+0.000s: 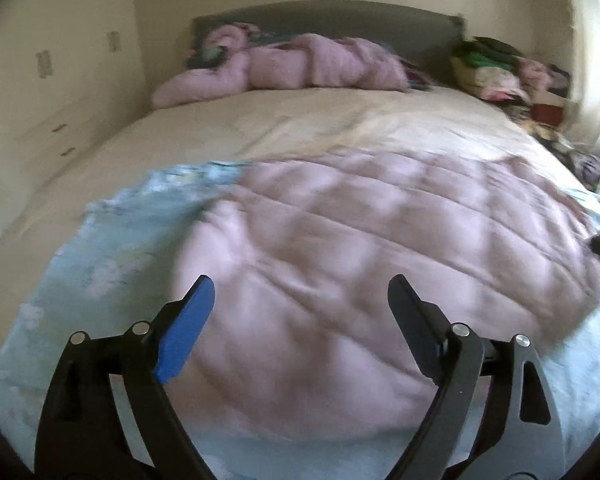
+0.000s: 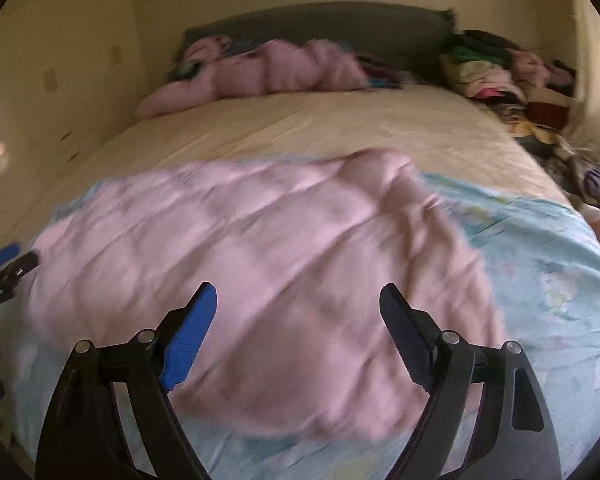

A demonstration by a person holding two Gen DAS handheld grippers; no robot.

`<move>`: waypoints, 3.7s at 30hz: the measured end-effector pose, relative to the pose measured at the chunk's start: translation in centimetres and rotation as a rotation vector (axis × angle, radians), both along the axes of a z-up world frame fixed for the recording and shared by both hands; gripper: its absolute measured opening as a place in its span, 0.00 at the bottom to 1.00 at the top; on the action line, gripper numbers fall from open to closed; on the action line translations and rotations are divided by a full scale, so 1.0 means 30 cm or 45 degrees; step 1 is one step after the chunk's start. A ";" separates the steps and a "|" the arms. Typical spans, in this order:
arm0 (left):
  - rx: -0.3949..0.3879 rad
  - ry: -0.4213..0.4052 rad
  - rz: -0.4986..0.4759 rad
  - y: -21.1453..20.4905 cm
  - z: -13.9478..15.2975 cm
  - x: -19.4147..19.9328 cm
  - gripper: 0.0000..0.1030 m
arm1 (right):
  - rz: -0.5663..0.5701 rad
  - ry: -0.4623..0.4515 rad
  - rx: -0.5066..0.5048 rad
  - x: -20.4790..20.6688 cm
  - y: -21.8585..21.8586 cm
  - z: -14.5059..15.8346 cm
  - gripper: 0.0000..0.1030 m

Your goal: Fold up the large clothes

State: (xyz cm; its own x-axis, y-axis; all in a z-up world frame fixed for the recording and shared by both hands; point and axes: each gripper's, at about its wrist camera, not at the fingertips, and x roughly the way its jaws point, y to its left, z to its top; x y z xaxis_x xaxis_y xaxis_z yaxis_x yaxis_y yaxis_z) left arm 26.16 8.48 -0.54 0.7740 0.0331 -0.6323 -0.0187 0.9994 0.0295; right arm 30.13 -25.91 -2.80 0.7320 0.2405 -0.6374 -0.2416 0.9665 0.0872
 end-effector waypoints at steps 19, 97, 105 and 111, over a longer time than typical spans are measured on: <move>-0.112 0.148 -0.022 -0.073 -0.175 0.037 0.88 | 0.025 0.156 -0.019 0.017 0.088 -0.214 0.96; -1.081 0.192 0.452 0.403 -0.361 0.065 0.92 | -0.522 0.380 0.972 0.123 -0.476 -0.330 0.83; -0.951 0.194 0.419 0.383 -0.303 0.087 0.75 | -0.420 0.275 0.817 0.102 -0.420 -0.256 0.43; -0.628 0.100 0.298 0.317 -0.168 0.075 0.43 | -0.299 0.090 0.525 0.046 -0.307 -0.102 0.34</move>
